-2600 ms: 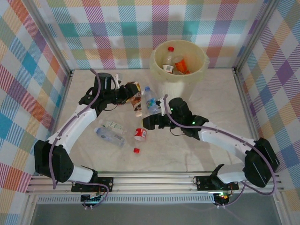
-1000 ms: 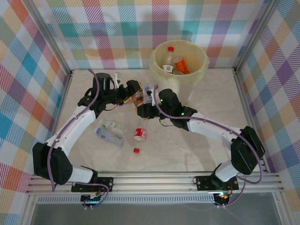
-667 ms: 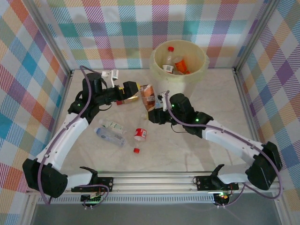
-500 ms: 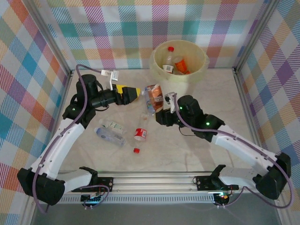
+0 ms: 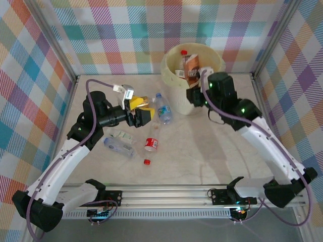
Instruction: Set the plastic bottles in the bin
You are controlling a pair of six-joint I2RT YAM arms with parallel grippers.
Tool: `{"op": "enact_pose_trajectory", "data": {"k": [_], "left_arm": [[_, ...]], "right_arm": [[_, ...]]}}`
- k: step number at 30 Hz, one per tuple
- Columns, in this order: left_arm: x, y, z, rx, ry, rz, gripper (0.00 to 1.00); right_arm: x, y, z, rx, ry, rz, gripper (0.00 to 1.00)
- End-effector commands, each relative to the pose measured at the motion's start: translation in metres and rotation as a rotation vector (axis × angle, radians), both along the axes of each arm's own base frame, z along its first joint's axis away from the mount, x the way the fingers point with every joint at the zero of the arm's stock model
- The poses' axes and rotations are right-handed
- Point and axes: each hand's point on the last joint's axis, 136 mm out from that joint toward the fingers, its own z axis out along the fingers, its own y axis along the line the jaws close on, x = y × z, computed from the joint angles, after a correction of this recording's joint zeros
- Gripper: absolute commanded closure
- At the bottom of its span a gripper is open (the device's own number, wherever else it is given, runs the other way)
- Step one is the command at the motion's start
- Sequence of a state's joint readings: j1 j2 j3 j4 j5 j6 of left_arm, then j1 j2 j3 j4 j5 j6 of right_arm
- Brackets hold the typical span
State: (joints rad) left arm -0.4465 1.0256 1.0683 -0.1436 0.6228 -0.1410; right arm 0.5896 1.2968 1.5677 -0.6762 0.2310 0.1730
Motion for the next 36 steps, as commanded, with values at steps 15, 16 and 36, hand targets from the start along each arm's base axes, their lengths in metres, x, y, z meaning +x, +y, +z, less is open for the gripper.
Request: {"op": "enact_pose_trajectory", "data": {"k": [15,16,36], "left_arm": [[0.000,-0.008,-0.001,-0.003,-0.046,-0.006,0.00],[0.000,-0.008,-0.002,0.002,-0.046,-0.004,0.00],[0.007,-0.004,-0.015,0.064,-0.026,0.031,0.00]], "right_arm": [[0.118,-0.030,-0.004,-0.077,0.167,-0.175,0.64],[0.122,-0.029,-0.006,-0.076,0.181,-0.173,0.64],[0.151,-0.020,-0.039,-0.038,0.289,-0.144,0.37]]}}
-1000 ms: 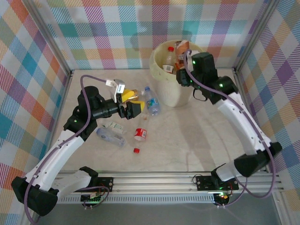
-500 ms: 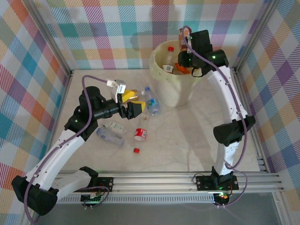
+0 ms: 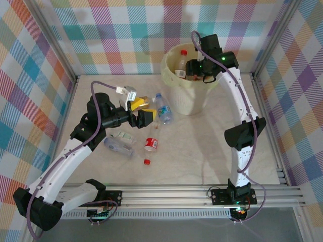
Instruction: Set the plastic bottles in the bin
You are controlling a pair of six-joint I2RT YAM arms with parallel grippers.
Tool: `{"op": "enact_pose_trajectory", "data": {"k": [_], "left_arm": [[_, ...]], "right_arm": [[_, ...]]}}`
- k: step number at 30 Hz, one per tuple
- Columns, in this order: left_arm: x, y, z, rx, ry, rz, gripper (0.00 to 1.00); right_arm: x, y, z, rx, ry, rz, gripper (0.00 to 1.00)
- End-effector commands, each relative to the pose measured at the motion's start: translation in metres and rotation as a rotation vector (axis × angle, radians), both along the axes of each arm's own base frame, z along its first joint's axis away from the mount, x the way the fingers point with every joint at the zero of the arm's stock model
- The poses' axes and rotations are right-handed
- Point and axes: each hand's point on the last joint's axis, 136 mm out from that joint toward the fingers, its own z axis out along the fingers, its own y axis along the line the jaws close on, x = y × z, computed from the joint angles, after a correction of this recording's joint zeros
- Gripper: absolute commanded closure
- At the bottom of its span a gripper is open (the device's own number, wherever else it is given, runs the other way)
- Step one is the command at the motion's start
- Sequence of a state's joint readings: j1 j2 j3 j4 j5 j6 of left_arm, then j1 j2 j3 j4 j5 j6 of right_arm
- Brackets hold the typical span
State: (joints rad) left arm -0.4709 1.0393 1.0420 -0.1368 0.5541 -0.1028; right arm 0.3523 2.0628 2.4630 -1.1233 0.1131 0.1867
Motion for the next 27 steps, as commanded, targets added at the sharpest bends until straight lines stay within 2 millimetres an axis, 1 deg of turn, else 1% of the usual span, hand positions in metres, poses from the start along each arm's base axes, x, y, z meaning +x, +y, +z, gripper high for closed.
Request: {"op": "enact_pose_trajectory", "data": {"k": [1,5,8,12,14,15,17,18,20,22,24,27], "left_arm": [[-0.001,-0.001,0.002,0.018,-0.018,-0.005,0.00],[-0.002,0.000,0.004,0.018,-0.022,-0.001,0.00],[-0.002,0.000,0.004,0.022,-0.027,0.004,0.00],[-0.001,0.000,0.001,0.026,-0.020,0.004,0.00],[0.002,-0.001,-0.001,0.025,-0.015,0.008,0.00],[0.003,-0.002,-0.002,0.030,-0.010,0.008,0.00],[0.004,0.000,-0.005,0.042,-0.004,0.018,0.00],[0.003,0.000,-0.004,0.049,-0.009,0.017,0.00],[0.003,0.004,-0.002,0.061,-0.022,0.031,0.00],[0.003,0.006,-0.001,0.067,-0.037,0.046,0.00],[0.006,0.009,-0.004,0.080,-0.031,0.068,0.00],[0.008,0.009,-0.009,0.099,-0.014,0.073,0.00]], "right_arm": [[-0.004,-0.002,0.022,0.035,-0.043,0.001,0.36],[-0.009,-0.001,0.039,0.053,-0.083,0.019,0.34],[-0.019,0.001,0.054,0.076,-0.116,0.053,0.31],[-0.036,0.003,0.069,0.113,-0.164,0.097,0.28],[-0.050,0.002,0.075,0.130,-0.176,0.110,0.28],[-0.058,0.002,0.081,0.147,-0.194,0.125,0.28],[-0.073,0.005,0.081,0.176,-0.212,0.162,0.28],[-0.083,0.008,0.077,0.195,-0.215,0.192,0.28],[-0.103,0.011,0.081,0.240,-0.243,0.235,0.27],[-0.123,0.013,0.081,0.270,-0.242,0.273,0.26],[-0.143,0.016,0.074,0.290,-0.233,0.310,0.24],[-0.171,0.018,0.056,0.318,-0.204,0.333,0.24]]}}
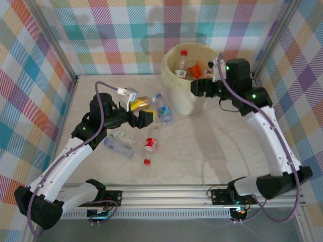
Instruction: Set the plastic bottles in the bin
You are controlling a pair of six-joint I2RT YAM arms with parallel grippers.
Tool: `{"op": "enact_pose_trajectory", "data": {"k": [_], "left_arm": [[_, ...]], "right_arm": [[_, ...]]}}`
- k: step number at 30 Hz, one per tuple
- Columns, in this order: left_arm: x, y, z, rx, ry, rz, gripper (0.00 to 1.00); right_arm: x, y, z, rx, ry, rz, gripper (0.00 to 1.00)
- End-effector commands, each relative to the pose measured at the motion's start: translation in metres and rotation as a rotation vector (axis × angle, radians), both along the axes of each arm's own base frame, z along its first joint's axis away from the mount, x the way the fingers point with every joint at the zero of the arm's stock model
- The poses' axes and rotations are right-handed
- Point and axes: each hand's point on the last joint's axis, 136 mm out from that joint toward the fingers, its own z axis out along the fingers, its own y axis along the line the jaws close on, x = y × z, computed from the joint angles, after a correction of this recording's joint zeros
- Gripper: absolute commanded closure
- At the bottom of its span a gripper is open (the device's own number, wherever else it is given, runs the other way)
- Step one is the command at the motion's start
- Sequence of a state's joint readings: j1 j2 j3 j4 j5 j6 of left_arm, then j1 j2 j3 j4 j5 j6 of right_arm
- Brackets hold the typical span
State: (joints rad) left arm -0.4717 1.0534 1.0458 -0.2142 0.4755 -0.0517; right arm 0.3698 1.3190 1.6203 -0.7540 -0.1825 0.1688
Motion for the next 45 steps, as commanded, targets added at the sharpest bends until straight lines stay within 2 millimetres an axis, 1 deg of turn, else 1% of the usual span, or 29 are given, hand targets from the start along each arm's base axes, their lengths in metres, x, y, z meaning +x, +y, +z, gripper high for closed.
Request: {"op": "enact_pose_trajectory", "data": {"k": [1,3,4,7,11,14,19,23,27,30,34,36,40,45], "left_arm": [[0.000,0.002,0.012,0.020,-0.037,0.016,0.00],[0.002,0.003,0.008,0.039,-0.028,0.022,0.00],[0.002,0.004,0.001,0.062,-0.004,0.028,0.00],[0.007,0.007,-0.006,0.088,0.020,0.059,0.00],[0.015,0.009,-0.020,0.162,0.117,0.132,0.00],[0.019,0.015,-0.039,0.206,0.257,0.207,0.00],[0.016,0.031,-0.086,0.295,0.442,0.319,0.00],[0.011,0.043,-0.120,0.355,0.547,0.397,0.00],[0.005,0.050,-0.153,0.438,0.643,0.434,0.00],[0.005,0.053,-0.174,0.506,0.707,0.472,0.00],[0.011,0.049,-0.196,0.559,0.751,0.487,0.00],[0.012,0.044,-0.207,0.579,0.769,0.479,0.02],[0.014,0.026,-0.227,0.604,0.796,0.438,0.04],[0.020,0.009,-0.242,0.622,0.802,0.420,0.05]], "right_arm": [[-0.028,0.014,-0.008,0.068,-0.002,0.088,0.24],[-0.045,0.017,-0.023,0.088,0.023,0.114,0.25],[-0.054,0.018,-0.030,0.092,0.039,0.126,0.25],[-0.076,0.019,-0.055,0.095,0.095,0.144,0.24],[-0.103,0.022,-0.078,0.130,0.157,0.199,0.24],[-0.116,0.019,-0.093,0.144,0.196,0.206,0.24],[-0.137,0.015,-0.110,0.144,0.235,0.235,0.23],[-0.146,0.012,-0.116,0.145,0.249,0.246,0.23],[-0.150,0.010,-0.123,0.160,0.249,0.234,0.22],[-0.153,0.009,-0.128,0.178,0.251,0.230,0.22],[-0.157,0.010,-0.136,0.200,0.267,0.231,0.21],[-0.158,0.009,-0.142,0.196,0.278,0.227,0.21],[-0.158,0.009,-0.149,0.193,0.288,0.226,0.20],[-0.155,0.013,-0.151,0.220,0.282,0.233,0.20]]}}
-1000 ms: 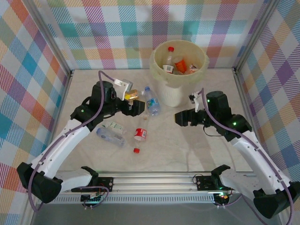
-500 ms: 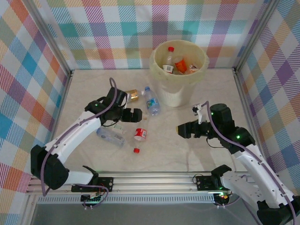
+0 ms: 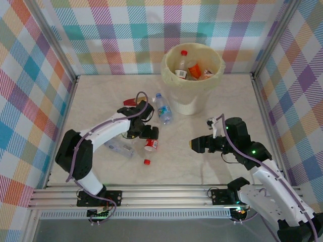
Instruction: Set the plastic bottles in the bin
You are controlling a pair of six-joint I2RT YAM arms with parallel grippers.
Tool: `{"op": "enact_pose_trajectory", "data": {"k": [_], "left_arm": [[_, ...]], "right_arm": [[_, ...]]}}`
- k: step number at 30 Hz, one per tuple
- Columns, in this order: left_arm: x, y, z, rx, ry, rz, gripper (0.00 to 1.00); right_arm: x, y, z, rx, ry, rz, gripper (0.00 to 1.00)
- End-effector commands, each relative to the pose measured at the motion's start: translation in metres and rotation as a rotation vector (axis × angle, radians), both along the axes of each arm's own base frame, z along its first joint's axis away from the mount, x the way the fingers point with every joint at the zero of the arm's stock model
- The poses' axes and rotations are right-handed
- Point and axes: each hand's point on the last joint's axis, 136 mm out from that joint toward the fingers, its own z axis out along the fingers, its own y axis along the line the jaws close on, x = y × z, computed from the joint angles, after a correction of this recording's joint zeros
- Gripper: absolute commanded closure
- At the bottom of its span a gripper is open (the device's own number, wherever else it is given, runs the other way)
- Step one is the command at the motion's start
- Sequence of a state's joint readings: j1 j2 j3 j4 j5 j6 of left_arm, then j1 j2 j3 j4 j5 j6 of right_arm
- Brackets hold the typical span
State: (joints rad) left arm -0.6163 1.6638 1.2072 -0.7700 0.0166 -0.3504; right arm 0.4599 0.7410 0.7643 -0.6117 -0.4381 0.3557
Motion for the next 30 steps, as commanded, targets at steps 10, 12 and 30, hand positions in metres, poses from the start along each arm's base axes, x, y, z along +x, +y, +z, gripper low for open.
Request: {"op": "enact_pose_trajectory", "data": {"k": [10,12,30], "left_arm": [[0.035,-0.032,-0.020,-0.024,-0.021,0.035,0.10],[0.040,-0.039,-0.024,-0.033,-0.010,0.034,0.11],[0.060,-0.051,-0.034,-0.001,-0.006,-0.011,0.35]], "right_arm": [[0.006,0.016,-0.014,0.122,0.021,0.003,0.18],[0.006,0.016,-0.014,0.117,0.025,0.006,0.18],[0.013,0.006,-0.015,0.108,-0.006,-0.079,0.18]]}}
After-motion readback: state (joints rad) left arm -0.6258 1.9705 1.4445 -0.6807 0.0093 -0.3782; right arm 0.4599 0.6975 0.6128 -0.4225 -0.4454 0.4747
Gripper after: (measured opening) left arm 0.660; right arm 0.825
